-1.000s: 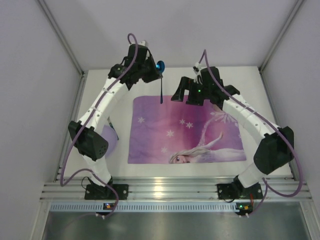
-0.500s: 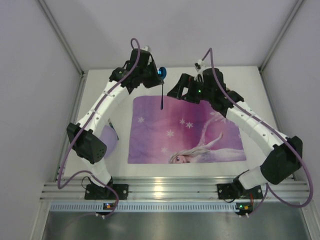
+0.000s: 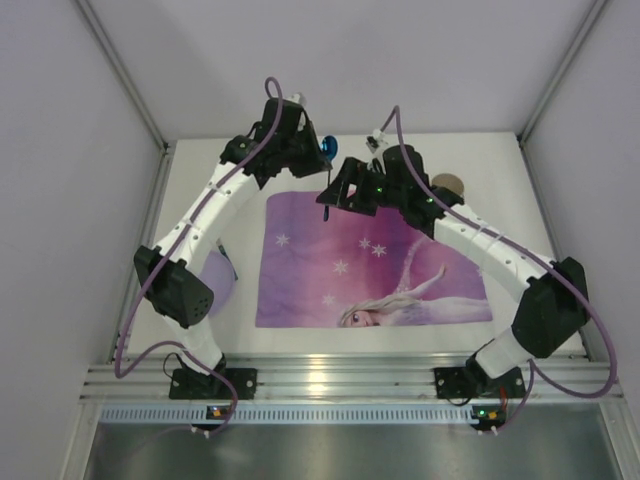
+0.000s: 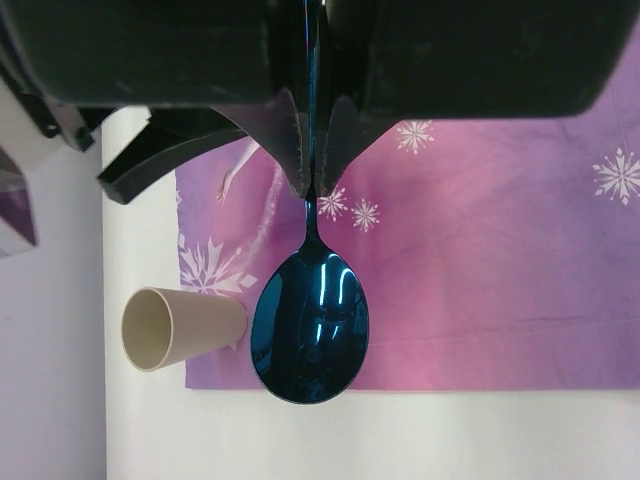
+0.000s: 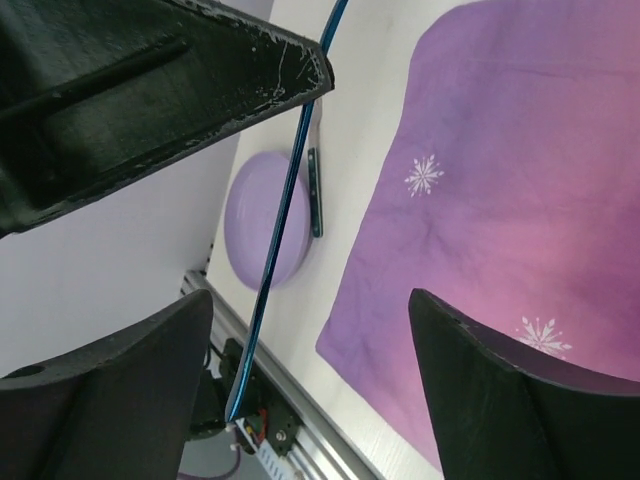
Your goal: Set the dinner table for one person
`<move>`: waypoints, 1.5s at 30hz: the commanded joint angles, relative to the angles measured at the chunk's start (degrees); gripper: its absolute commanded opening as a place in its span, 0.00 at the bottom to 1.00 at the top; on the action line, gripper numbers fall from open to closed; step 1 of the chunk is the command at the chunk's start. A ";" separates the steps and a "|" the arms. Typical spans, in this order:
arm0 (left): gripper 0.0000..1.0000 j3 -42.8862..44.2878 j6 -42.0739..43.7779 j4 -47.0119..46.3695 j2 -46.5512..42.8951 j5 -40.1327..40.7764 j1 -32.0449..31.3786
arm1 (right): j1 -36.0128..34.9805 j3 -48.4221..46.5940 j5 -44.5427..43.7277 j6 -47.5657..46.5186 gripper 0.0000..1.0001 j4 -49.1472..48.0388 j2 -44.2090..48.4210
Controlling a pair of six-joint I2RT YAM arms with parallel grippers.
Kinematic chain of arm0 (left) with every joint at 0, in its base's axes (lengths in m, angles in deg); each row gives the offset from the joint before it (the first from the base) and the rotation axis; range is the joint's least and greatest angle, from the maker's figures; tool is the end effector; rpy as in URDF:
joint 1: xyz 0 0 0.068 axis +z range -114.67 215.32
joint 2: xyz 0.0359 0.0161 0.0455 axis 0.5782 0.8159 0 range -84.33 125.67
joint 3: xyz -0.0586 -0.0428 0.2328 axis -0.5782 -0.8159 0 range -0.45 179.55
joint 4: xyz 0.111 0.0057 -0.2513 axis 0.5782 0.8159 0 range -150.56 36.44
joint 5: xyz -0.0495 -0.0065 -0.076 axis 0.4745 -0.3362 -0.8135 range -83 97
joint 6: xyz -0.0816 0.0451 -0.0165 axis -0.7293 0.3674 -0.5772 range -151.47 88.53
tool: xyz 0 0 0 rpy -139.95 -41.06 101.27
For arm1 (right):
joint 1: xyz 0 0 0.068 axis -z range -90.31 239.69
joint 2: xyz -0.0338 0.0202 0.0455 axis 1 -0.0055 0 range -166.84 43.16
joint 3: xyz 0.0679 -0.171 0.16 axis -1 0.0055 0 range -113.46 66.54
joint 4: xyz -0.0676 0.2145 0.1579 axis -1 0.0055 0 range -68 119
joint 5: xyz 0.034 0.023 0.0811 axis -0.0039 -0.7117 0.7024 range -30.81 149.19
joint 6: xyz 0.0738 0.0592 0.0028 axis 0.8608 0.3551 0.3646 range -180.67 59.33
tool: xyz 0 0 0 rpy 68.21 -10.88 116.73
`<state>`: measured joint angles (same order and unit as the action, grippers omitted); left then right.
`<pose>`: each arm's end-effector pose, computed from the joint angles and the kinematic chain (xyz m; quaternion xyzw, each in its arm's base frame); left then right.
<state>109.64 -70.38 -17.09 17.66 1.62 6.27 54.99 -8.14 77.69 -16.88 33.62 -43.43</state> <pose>0.3866 -0.2239 0.3461 -0.0548 0.8861 -0.2908 0.3568 0.3252 0.2582 0.2902 -0.0224 0.8299 0.4463 0.3339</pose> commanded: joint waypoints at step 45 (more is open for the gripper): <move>0.94 -24.65 5.96 -1.63 -12.17 7.67 -0.56 | 23.62 29.34 -8.65 -19.26 0.00 22.04 7.58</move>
<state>85.94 -64.31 -16.64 8.51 9.00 5.59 77.28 25.13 71.37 -32.00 56.29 -33.57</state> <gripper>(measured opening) 0.940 0.018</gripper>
